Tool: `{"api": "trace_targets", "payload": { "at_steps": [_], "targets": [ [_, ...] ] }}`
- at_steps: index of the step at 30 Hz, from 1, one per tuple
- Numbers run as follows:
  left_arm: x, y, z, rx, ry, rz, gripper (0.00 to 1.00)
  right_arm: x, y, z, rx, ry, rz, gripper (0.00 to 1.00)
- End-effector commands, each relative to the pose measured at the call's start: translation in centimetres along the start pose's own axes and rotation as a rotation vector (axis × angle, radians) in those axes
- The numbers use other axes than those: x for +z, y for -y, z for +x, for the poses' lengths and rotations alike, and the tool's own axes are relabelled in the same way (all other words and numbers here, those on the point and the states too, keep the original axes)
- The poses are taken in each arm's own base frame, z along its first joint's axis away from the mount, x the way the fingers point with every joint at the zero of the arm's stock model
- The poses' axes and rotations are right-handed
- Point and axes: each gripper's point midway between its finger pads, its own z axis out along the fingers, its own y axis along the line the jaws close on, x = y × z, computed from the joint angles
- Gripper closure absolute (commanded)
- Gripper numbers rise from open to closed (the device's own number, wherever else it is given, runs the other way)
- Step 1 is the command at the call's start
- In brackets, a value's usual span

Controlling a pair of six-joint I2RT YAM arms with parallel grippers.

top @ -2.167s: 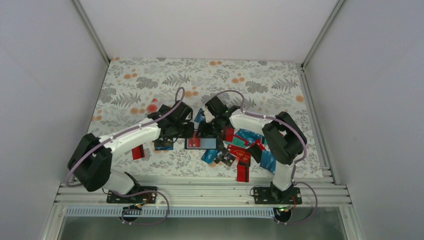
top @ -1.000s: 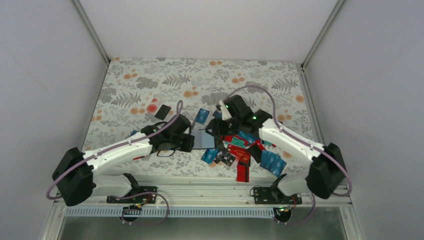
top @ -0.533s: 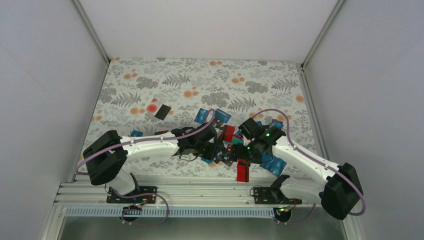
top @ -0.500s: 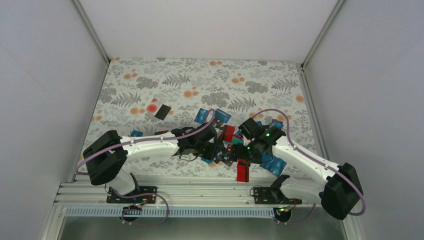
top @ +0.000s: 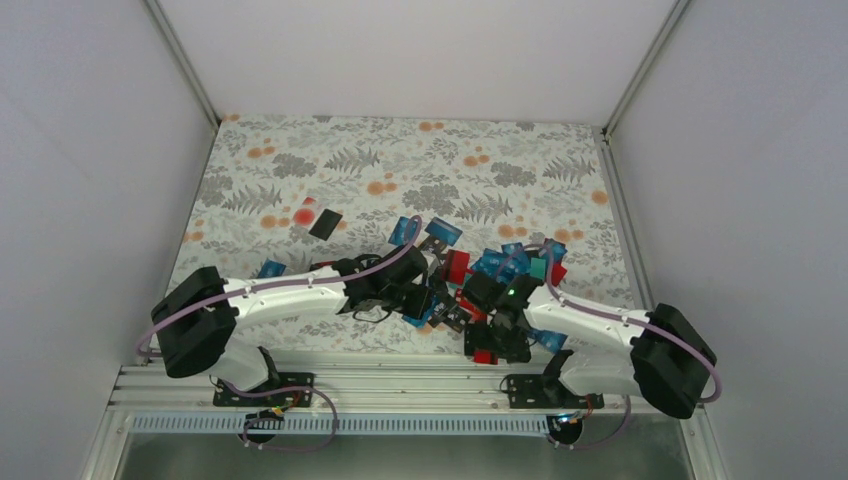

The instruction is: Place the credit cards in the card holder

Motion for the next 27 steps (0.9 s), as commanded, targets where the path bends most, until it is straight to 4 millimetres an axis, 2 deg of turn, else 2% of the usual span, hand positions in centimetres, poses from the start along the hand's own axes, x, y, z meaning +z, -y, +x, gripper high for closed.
{"api": "trace_targets", "payload": {
  "at_steps": [1, 10, 17, 21, 24, 27],
  "targets": [
    [-0.4, -0.1, -0.1, 0.03, 0.019, 0.001, 0.95, 1.9, -0.5, 0.7, 0.061, -0.01, -0.042, 0.09],
    [-0.2, -0.1, -0.1, 0.023, 0.015, -0.001, 0.95, 3.1, -0.5, -0.4, 0.049, 0.039, -0.012, 0.09],
    [-0.3, -0.3, 0.0, 0.019, 0.011, -0.012, 0.95, 3.4, 0.2, -1.1, 0.066, 0.077, 0.019, 0.26],
    [-0.2, -0.3, 0.0, 0.016, 0.005, -0.014, 0.95, 3.0, 0.4, -1.4, 0.075, 0.101, 0.029, 0.4],
    [-0.3, -0.2, -0.2, 0.014, 0.007, -0.014, 0.95, 2.1, 0.3, -1.6, 0.073, 0.12, 0.027, 0.52],
    [-1.2, 0.4, -1.3, 0.015, 0.029, -0.024, 0.95, 0.2, -1.2, -1.7, 0.023, 0.129, -0.015, 0.56]
  ]
}}
